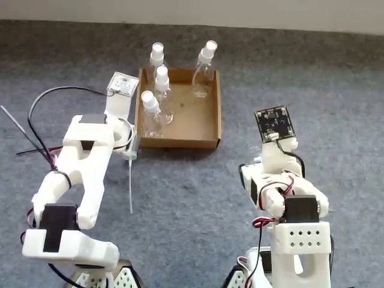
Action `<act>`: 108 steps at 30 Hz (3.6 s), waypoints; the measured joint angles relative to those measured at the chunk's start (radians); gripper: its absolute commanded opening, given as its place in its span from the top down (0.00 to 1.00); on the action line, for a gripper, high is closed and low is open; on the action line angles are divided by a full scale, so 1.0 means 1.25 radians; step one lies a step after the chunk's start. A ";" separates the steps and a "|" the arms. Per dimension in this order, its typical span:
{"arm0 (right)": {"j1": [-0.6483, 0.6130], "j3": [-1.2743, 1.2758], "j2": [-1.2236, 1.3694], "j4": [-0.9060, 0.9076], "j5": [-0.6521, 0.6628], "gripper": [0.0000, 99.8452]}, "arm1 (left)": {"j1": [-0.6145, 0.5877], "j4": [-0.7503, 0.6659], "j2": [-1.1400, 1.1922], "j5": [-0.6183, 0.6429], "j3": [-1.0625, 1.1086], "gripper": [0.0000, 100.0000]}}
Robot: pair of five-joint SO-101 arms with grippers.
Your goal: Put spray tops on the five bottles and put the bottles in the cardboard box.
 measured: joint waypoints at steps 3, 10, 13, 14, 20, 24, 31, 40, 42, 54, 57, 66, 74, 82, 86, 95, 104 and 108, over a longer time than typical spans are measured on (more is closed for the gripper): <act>0.000 0.000 0.000 0.000 0.000 1.00 | -0.028 0.000 0.000 -0.026 0.000 0.81; 0.000 0.000 0.000 0.000 0.000 1.00 | -0.068 -0.021 0.059 -0.049 0.005 0.81; 0.000 0.000 0.000 0.000 0.000 1.00 | -0.125 -0.028 0.065 -0.050 0.005 0.81; 0.000 0.000 0.000 0.000 0.000 1.00 | -0.142 -0.028 0.063 -0.049 0.000 0.81; 0.001 0.000 0.000 0.000 0.000 1.00 | -0.155 -0.028 0.049 -0.050 -0.004 0.81; 0.000 0.000 0.000 0.000 0.000 1.00 | -0.152 -0.028 0.066 -0.050 -0.004 0.81; 0.000 0.000 0.000 0.000 0.000 1.00 | -0.150 -0.027 0.172 -0.049 -0.052 0.93; 0.000 0.000 0.000 0.000 0.000 1.00 | -0.147 -0.001 0.129 -0.050 -0.054 0.96; 0.000 0.000 0.000 0.000 0.000 1.00 | -0.147 0.032 0.095 -0.050 -0.059 0.96; -0.053 0.000 0.000 -0.140 -0.007 1.00 | -0.152 0.281 -0.212 -0.017 -0.311 0.96; -0.166 0.016 0.000 -0.270 -0.072 1.00 | -0.141 0.308 -0.312 0.028 -0.339 0.96; -0.421 0.166 0.000 -0.559 -0.177 1.00 | -0.001 0.277 -0.665 0.070 -0.244 0.96; -0.443 0.296 -0.074 -0.741 -0.182 1.00 | 0.177 -0.036 -0.778 0.070 -0.115 0.99; -0.446 0.463 -0.335 -0.767 -0.182 1.00 | 0.345 -0.225 -0.782 0.070 -0.117 0.99; -0.446 0.516 -0.390 -0.768 -0.182 1.00 | 0.457 -0.285 -0.782 0.070 -0.117 0.99; -0.446 0.524 -0.403 -0.768 -0.182 1.00 | 0.598 -0.306 -0.694 0.070 -0.179 0.99; -0.396 0.524 -0.409 -0.768 -0.182 1.00 | 0.624 -0.274 -0.668 0.070 -0.201 0.99; -0.393 0.524 -0.409 -0.768 -0.182 1.00 | 0.624 -0.274 -0.665 0.070 -0.191 0.99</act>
